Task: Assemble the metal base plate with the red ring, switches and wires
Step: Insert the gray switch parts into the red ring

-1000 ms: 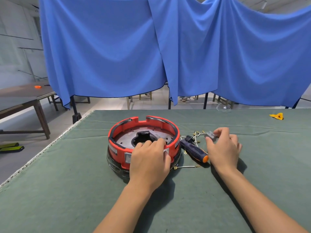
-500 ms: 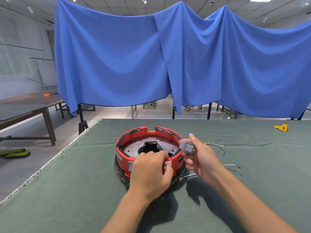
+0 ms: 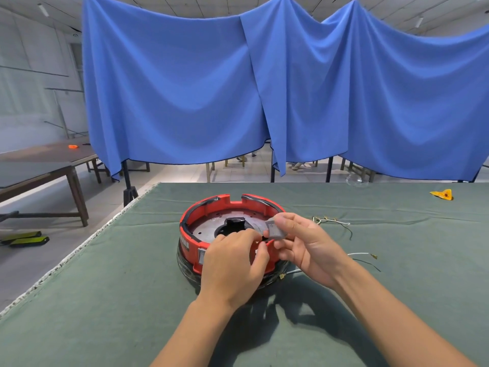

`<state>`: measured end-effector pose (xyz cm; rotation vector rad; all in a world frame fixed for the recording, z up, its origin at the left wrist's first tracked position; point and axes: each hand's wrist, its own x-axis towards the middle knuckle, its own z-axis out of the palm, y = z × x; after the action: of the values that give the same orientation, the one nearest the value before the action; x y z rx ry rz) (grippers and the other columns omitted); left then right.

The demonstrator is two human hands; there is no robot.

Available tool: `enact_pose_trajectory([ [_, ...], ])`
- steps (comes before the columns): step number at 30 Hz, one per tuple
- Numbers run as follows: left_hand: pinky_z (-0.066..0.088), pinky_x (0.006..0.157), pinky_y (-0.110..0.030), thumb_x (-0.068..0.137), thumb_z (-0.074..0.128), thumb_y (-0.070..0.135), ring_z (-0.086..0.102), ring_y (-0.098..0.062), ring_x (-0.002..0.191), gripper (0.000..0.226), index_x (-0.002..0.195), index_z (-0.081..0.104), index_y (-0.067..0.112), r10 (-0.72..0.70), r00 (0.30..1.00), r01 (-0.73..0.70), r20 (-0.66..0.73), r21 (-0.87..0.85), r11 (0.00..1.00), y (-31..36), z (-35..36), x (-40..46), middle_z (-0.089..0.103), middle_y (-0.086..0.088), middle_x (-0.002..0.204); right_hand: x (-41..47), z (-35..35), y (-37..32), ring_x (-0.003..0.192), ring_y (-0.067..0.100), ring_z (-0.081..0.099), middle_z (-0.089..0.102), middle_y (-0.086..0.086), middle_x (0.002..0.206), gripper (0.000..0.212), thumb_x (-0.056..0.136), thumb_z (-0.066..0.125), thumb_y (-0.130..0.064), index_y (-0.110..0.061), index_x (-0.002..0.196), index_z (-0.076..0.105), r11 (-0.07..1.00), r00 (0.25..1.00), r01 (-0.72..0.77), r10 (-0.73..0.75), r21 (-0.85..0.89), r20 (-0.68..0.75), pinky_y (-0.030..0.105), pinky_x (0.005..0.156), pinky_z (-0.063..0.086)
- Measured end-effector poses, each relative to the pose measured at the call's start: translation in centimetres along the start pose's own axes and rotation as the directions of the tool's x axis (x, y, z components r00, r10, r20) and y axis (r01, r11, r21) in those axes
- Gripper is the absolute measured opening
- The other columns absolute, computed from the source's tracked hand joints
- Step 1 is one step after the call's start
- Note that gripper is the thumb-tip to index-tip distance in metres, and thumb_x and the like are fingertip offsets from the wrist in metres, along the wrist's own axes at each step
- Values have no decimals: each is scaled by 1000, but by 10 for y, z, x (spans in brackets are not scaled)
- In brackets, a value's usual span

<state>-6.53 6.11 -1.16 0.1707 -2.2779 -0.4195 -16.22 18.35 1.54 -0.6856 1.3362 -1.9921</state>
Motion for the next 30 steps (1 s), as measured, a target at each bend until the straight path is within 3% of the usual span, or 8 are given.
enact_pose_trajectory([
  [3,39,68,-24,84,39,36,58,-12,75,32,81,67,20,-51,997,47,-66,-53,997,-3,-1,3,67,9,77,0,-2,-2,49,15,61,70,15,78,29,74,68,-17,-5,97,56,1000,999,18,-19,-18,-47,21,43,51],
  [6,40,71,-30,84,43,28,56,-15,75,28,76,67,18,-145,981,139,-126,-50,989,-13,-4,5,66,6,75,2,4,0,44,19,59,69,19,71,8,89,55,-10,-2,91,57,980,976,76,-111,-184,-188,24,38,48],
  [14,20,70,-24,84,36,30,54,-19,66,34,71,65,19,-183,981,189,-58,116,975,-19,-2,5,62,2,64,1,14,16,34,20,50,69,12,62,38,103,29,-24,-7,83,56,825,871,241,-416,-511,-262,21,35,34],
  [18,23,72,-26,84,34,31,54,-19,66,35,72,65,19,-176,983,180,-44,122,976,-19,-2,5,62,3,65,-3,13,10,35,16,49,64,8,56,41,89,56,-49,-8,81,55,859,873,245,-397,-449,-283,18,34,35],
  [20,26,73,-28,84,34,31,54,-19,66,36,72,65,19,-179,983,182,-35,126,975,-19,-2,6,62,2,64,-5,14,8,40,16,56,65,6,59,32,79,76,-26,-9,90,52,874,912,182,-322,-450,-256,22,35,40],
  [23,27,73,-29,84,33,32,54,-19,65,37,71,65,20,-181,983,184,-30,133,974,-19,-1,7,62,2,64,-11,16,10,57,22,68,67,14,75,38,73,75,5,-13,93,48,855,943,88,-236,-512,-233,28,45,52],
  [25,26,73,-29,84,33,32,54,-19,65,37,71,65,20,-179,983,183,-41,133,974,-19,-1,6,62,3,64,-17,17,9,61,23,69,69,16,83,36,71,76,6,-12,88,50,837,935,73,-246,-542,-254,29,50,54],
  [30,24,74,-29,84,33,33,56,-21,69,38,74,67,19,-176,983,181,-44,155,971,-18,-1,6,65,1,68,-33,23,6,58,17,66,70,10,72,23,66,85,-13,-15,80,67,736,923,87,-313,-671,-223,43,67,58],
])
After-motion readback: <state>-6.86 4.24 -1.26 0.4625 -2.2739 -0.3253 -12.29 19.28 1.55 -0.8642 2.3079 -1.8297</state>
